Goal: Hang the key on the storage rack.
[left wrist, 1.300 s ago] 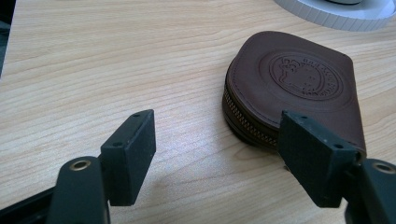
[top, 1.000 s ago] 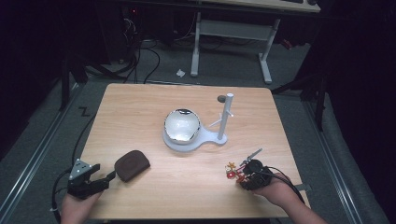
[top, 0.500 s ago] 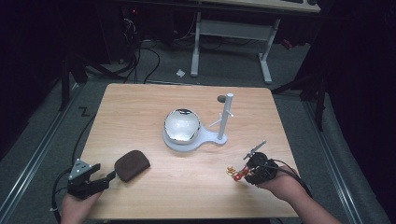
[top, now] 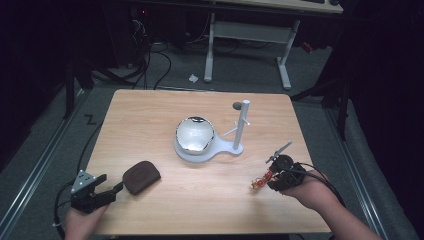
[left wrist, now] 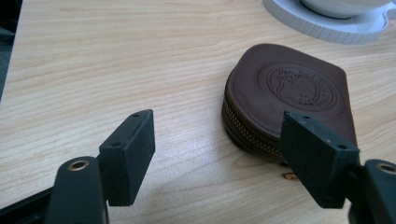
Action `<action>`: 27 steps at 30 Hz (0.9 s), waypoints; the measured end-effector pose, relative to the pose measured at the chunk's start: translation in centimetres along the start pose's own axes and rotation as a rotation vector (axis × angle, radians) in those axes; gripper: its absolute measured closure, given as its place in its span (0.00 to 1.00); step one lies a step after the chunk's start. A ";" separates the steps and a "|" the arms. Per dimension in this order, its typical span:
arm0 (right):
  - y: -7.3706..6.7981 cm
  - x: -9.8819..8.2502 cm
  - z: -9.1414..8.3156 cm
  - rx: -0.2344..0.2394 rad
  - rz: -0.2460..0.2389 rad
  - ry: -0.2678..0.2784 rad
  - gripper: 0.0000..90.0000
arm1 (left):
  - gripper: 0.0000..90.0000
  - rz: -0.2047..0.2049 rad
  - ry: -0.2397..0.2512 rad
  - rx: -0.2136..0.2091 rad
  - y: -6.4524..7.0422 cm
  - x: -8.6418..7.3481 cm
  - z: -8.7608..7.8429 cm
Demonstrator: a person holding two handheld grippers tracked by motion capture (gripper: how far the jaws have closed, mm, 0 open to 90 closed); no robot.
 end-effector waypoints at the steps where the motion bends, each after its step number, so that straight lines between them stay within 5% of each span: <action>1: 0.1 0.1 -0.4 -0.002 0.002 0.004 0.74 | 0.30 -0.001 0.006 0.001 0.0 0.1 0.0; 14: 0.6 1.5 -3.3 -0.020 0.008 0.044 0.74 | 0.30 0.011 0.067 -0.008 0.5 0.8 -0.5; 27: 1.0 3.5 -6.2 -0.041 0.002 0.089 0.74 | 0.30 0.001 0.065 -0.006 0.2 0.6 -0.5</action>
Point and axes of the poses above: each handheld gripper's, and its own axes: z roughly forward along the jaws, x roughly out of its top, y roughly to its right, the point moved 10 cm from there along z, roughly forward along the jaws, and after that the axes turned 14 degrees about z, right-handed, at the moved point
